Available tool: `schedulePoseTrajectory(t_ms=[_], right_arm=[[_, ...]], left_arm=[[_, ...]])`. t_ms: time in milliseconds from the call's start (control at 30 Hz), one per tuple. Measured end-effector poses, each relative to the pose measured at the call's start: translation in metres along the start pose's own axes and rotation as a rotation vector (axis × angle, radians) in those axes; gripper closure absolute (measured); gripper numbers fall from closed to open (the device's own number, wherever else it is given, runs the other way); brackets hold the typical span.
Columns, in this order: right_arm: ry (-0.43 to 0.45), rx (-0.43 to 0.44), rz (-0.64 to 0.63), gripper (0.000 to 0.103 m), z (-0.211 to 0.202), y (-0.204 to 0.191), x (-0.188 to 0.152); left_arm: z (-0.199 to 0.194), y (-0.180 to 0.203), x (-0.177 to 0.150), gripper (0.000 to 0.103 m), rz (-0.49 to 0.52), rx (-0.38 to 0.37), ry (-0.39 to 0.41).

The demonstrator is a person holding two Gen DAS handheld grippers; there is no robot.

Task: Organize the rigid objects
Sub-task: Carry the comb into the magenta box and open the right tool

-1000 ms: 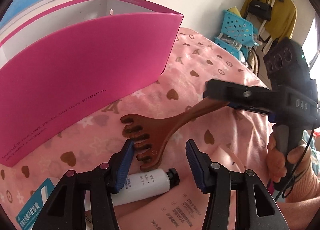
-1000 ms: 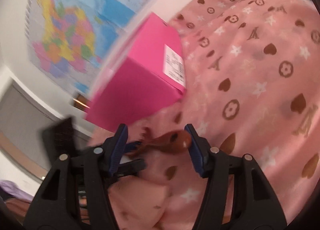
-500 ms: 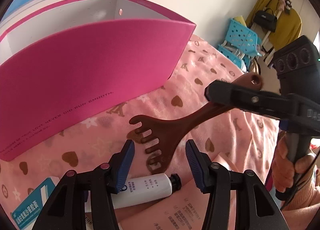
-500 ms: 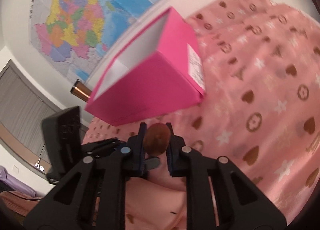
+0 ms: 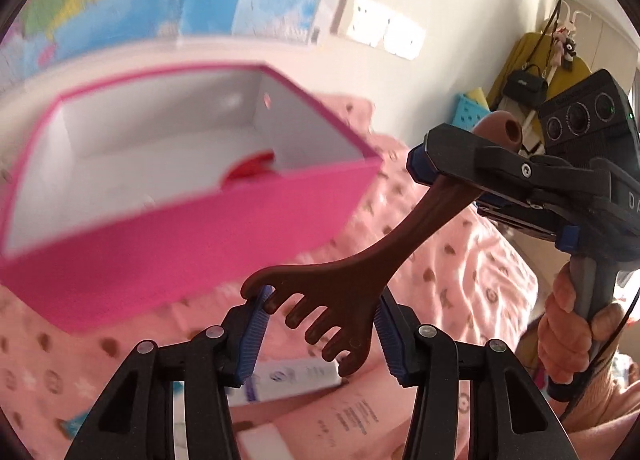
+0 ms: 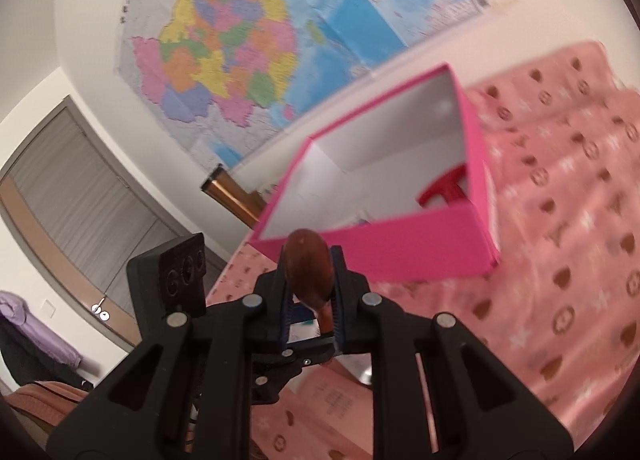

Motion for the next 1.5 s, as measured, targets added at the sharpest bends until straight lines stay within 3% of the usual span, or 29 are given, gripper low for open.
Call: schedulePoseTrajectory(t_ms=[333, 600, 867, 1033, 1233, 1300, 1367, 1500], right_arm=[[0.060, 0.077, -0.006, 0.085, 0.021, -0.004, 0.054], [0.066, 0.094, 0.074, 0.085, 0.051, 0.027, 0.074], [0.048, 0.056, 0.122, 0.084, 0.071, 0.055, 0.074], [-0.004, -0.021, 0.092, 0.080, 0.080, 0.062, 0.068], [-0.050, -0.208, -0.027, 0.071, 0.080, 0.062, 0.061], [-0.060, -0.290, -0.063, 0.060, 0.077, 0.062, 0.059], [-0.058, -0.324, -0.076, 0.050, 0.072, 0.063, 0.057], [-0.028, -0.349, -0.072, 0.049, 0.059, 0.064, 0.056]], left_arm=[[-0.018, -0.016, 0.052, 0.053, 0.027, 0.083, 0.087], [-0.002, -0.033, 0.073, 0.053, 0.019, 0.134, 0.061], [0.020, -0.045, 0.083, 0.053, 0.026, 0.185, 0.031], [0.033, -0.053, 0.083, 0.053, 0.014, 0.202, -0.006], [0.040, -0.057, 0.082, 0.052, 0.000, 0.210, -0.017], [0.039, -0.057, 0.082, 0.051, 0.004, 0.215, -0.015], [0.038, -0.056, 0.082, 0.051, 0.010, 0.221, -0.007], [0.034, -0.054, 0.080, 0.051, 0.011, 0.207, 0.002]])
Point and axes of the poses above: each gripper's, at about its wrist camera, not at the fingertips, and z roughly the way its jaws point, y to its right, x to its top, the point moved 4 cm from there along z, roughly the way its jaws point, and after that the axes turned 10 degrees about -z, right-handed, at the moved point
